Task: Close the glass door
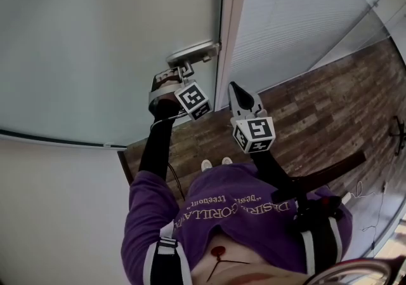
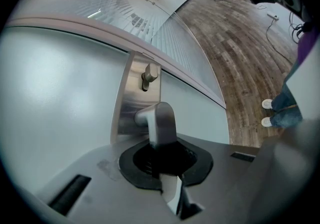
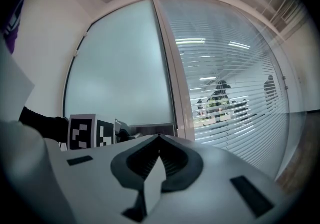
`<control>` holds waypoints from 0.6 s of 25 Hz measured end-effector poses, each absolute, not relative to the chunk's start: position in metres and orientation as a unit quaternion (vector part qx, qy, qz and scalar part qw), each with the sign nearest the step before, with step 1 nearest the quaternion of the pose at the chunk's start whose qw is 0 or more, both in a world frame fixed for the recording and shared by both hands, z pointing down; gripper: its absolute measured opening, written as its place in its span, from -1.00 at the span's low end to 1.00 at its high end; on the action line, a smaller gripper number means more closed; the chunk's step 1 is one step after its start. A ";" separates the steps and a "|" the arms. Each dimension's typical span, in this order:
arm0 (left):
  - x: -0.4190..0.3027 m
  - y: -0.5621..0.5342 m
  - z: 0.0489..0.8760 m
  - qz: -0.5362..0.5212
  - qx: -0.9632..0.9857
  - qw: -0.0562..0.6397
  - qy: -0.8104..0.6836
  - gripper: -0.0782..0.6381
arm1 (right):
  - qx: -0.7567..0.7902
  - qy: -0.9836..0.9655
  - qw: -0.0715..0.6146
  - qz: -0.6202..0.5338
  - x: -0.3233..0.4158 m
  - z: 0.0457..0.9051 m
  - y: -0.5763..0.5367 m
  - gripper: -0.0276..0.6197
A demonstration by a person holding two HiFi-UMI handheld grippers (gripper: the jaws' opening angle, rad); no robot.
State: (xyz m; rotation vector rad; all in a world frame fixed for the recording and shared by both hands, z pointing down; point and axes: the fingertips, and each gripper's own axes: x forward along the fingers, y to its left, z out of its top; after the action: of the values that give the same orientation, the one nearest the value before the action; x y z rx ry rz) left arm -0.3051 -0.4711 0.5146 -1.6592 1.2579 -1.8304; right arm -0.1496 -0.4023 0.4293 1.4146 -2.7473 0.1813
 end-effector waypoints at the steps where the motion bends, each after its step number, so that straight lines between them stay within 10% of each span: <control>1: -0.304 -0.471 0.515 -0.647 -0.591 0.184 0.445 -0.73 | 0.457 -0.887 0.024 0.058 -0.150 0.430 -0.402 -0.95; 15: -0.308 -0.478 0.513 -0.640 -0.602 0.179 0.443 -0.73 | 0.453 -0.889 0.026 0.057 -0.154 0.428 -0.404 -0.95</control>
State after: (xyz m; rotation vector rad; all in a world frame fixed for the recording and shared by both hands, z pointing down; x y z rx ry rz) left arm -0.3080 -0.4784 0.5126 -1.7018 1.2528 -1.8095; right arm -0.1537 -0.4036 0.4275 1.4015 -2.7485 0.1755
